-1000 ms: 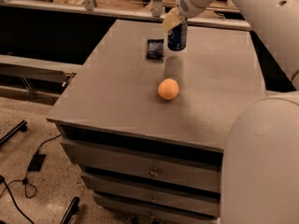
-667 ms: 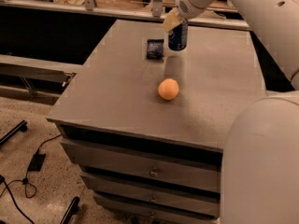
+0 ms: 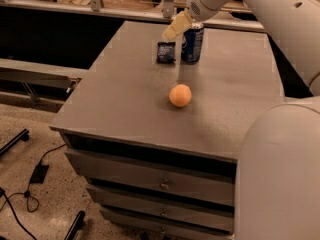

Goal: Move pepsi can near rxbar blueberry

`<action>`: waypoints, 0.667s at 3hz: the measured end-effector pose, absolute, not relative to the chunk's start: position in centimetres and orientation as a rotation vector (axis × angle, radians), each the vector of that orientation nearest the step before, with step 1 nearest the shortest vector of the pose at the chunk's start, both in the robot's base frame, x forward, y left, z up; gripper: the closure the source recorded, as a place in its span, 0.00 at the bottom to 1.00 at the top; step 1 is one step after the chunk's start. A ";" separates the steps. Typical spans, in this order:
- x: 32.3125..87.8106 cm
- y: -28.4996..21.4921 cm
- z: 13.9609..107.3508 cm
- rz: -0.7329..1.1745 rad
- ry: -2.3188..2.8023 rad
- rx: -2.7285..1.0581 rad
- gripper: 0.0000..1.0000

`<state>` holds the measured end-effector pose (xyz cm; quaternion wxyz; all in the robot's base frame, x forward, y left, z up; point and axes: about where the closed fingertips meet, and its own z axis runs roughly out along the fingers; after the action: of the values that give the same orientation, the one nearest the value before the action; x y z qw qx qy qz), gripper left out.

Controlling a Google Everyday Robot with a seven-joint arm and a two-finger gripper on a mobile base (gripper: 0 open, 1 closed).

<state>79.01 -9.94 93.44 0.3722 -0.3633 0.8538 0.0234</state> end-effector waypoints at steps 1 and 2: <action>78.1 -12.9 95.1 0.150 2.070 -0.951 0.00; 76.7 -15.7 96.6 0.242 1.957 -1.016 0.00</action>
Offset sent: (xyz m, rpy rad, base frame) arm -0.0426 -0.1075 0.0572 0.1936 -0.2076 0.3357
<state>76.71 -15.72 96.56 0.4455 -0.4099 0.7899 0.0977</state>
